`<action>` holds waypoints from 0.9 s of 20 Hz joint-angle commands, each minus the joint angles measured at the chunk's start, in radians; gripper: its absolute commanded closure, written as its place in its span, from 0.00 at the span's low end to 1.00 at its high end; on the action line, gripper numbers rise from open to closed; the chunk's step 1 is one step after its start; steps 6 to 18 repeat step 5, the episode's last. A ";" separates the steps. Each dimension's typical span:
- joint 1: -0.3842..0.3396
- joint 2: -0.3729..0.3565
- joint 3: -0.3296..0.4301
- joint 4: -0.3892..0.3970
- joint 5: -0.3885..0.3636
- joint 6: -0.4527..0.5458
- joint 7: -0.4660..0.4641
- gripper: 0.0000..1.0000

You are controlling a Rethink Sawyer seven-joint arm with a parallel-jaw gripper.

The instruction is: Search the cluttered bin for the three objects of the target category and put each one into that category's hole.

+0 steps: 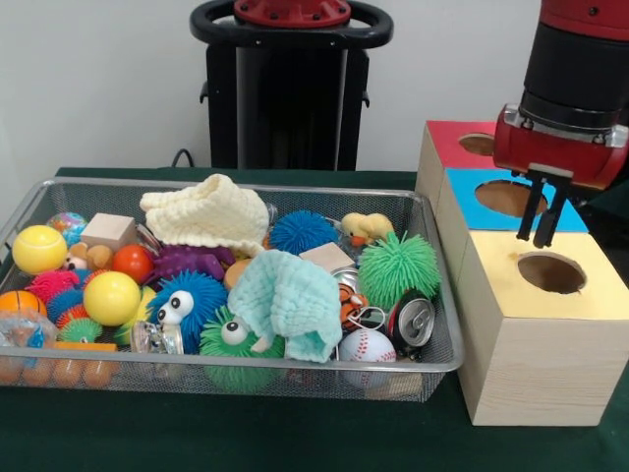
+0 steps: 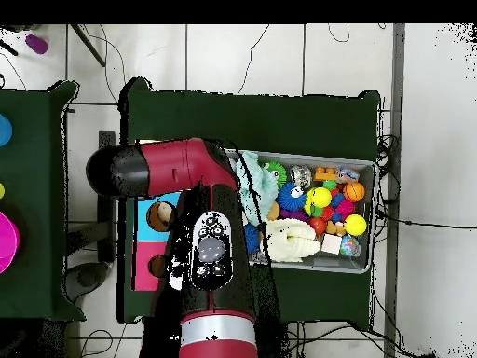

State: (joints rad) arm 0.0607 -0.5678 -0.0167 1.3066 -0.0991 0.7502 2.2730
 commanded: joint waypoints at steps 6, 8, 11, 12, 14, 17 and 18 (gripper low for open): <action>-0.012 -0.016 0.061 0.044 -0.124 -0.058 -0.102 0.00; -0.012 -0.016 0.061 0.044 -0.124 -0.058 -0.102 0.00; -0.012 -0.016 0.061 0.044 -0.124 -0.058 -0.102 0.00; -0.012 -0.016 0.061 0.044 -0.124 -0.058 -0.102 0.00; -0.012 -0.016 0.061 0.044 -0.124 -0.058 -0.102 0.00; -0.012 -0.016 0.061 0.044 -0.124 -0.058 -0.102 0.00; -0.012 -0.016 0.061 0.044 -0.124 -0.058 -0.102 0.00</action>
